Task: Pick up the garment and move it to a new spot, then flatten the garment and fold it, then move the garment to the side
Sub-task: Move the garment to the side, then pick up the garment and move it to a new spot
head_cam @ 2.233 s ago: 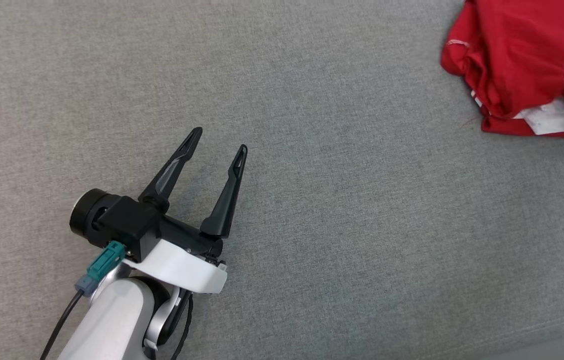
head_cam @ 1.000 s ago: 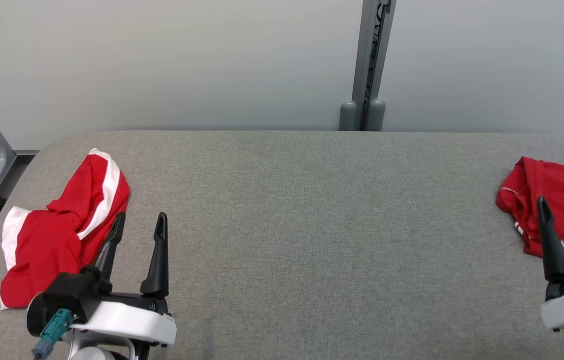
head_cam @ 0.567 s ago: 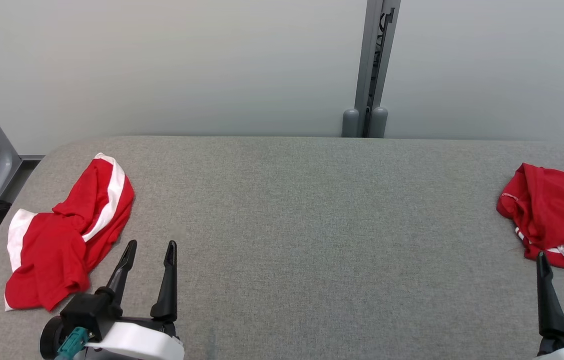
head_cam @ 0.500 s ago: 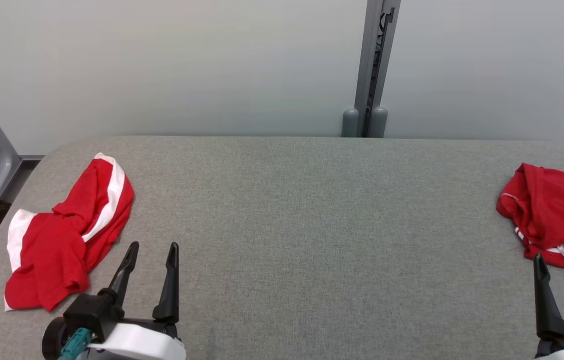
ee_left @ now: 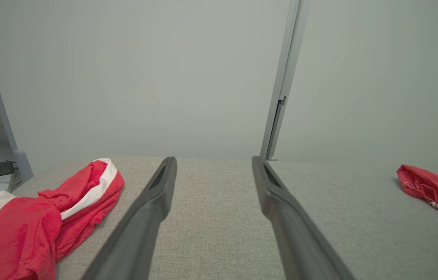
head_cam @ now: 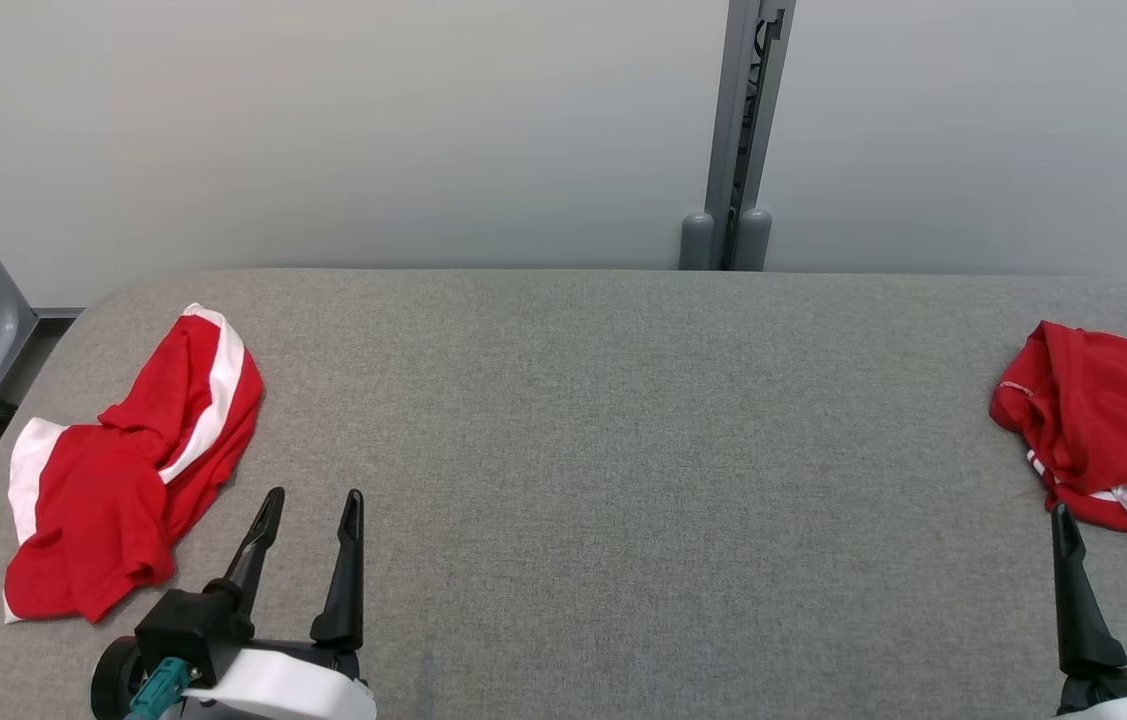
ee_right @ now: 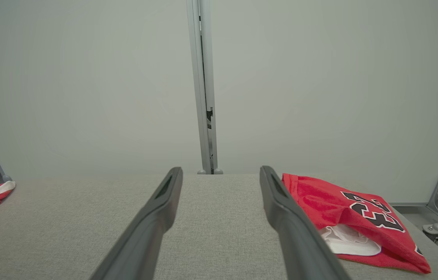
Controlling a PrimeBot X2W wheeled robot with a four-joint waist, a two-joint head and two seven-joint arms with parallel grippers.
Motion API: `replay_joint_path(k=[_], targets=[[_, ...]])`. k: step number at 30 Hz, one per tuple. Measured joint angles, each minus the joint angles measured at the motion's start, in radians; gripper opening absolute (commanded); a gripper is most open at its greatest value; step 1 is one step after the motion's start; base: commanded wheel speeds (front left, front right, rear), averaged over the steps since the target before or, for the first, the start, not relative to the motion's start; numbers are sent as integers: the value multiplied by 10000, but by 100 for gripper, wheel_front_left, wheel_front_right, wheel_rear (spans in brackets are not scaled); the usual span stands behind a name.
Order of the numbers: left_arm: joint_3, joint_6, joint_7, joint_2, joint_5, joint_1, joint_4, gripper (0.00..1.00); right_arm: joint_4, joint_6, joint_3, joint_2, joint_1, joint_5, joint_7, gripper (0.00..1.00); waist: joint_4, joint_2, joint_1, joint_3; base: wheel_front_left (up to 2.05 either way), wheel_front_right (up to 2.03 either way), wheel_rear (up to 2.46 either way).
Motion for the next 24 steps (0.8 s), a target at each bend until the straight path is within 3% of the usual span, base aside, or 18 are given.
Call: replay_joint_path(k=[24], targets=[[192,-201,-2,-123,236,-32,56,100,77,0,94,-19,-4,59,82,100,14,0,0,51,0,0,0]])
